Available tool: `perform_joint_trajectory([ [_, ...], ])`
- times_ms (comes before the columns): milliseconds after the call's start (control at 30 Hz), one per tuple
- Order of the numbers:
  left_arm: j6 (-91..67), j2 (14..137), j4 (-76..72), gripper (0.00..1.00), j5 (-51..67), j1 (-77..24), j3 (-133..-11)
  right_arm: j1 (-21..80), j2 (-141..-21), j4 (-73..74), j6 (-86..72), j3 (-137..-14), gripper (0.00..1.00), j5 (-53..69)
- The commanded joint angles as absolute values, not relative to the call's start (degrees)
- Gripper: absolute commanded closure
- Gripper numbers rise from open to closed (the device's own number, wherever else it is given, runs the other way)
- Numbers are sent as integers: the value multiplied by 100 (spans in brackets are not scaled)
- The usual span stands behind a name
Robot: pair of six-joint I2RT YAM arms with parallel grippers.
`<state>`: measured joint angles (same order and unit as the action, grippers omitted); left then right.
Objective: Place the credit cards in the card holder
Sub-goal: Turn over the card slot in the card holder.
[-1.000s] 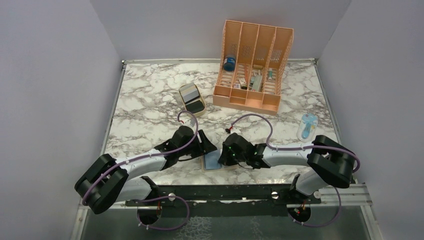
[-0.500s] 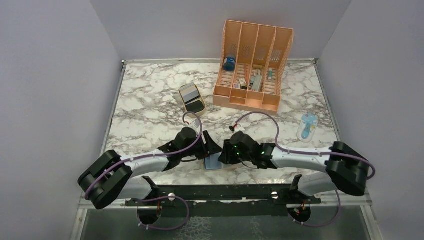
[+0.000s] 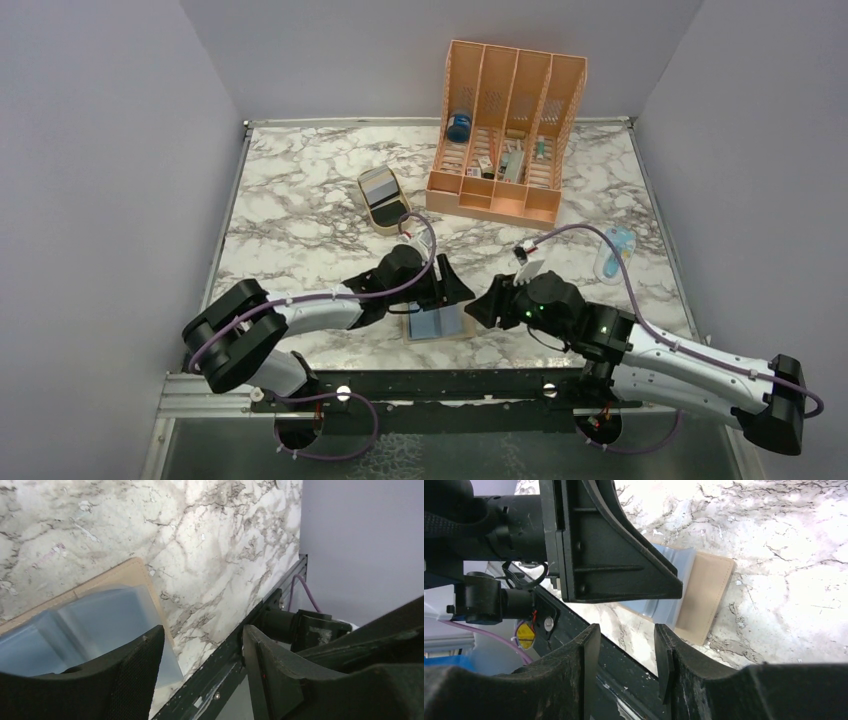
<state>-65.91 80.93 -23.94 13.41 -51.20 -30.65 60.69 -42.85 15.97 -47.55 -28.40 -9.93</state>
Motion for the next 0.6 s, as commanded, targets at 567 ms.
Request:
perform_joint_trajectory([
  [567, -2975, 7784, 1985, 41, -479, -3485, -5854, 6097, -6658, 84, -4257, -3366, 69, 20],
])
